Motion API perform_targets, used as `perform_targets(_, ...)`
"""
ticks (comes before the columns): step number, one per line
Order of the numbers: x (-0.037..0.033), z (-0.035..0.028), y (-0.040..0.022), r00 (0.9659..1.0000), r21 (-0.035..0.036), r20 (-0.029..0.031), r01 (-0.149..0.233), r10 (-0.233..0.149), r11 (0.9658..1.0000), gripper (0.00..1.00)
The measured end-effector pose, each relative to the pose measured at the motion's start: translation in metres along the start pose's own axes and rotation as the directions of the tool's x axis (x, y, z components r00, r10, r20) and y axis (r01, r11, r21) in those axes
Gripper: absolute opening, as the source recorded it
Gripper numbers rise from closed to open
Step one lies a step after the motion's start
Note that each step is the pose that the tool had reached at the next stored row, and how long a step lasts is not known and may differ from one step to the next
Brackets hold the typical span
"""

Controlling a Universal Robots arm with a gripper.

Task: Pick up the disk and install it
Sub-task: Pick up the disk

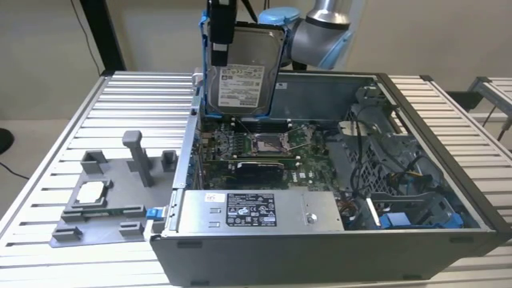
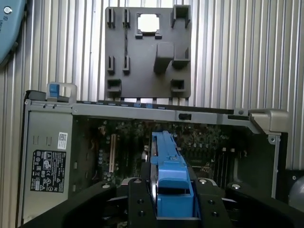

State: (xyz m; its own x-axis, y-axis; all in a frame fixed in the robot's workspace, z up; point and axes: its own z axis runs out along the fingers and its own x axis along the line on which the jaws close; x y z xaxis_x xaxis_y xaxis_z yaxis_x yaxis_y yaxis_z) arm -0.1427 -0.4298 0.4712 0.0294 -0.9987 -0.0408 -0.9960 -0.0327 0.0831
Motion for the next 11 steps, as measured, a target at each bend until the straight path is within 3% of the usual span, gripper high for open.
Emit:
perform_targets(8, 0.018, -0.0016, -0.0111, 1.0, 0.0007, 0.0014, 0.0, 0.0, 1.0, 0.0)
perform_targets(11, 0.0249, -0.002, -0.0121, 1.0, 0.0071, 0.0039, 0.001, -0.001, 1.0, 0.0)
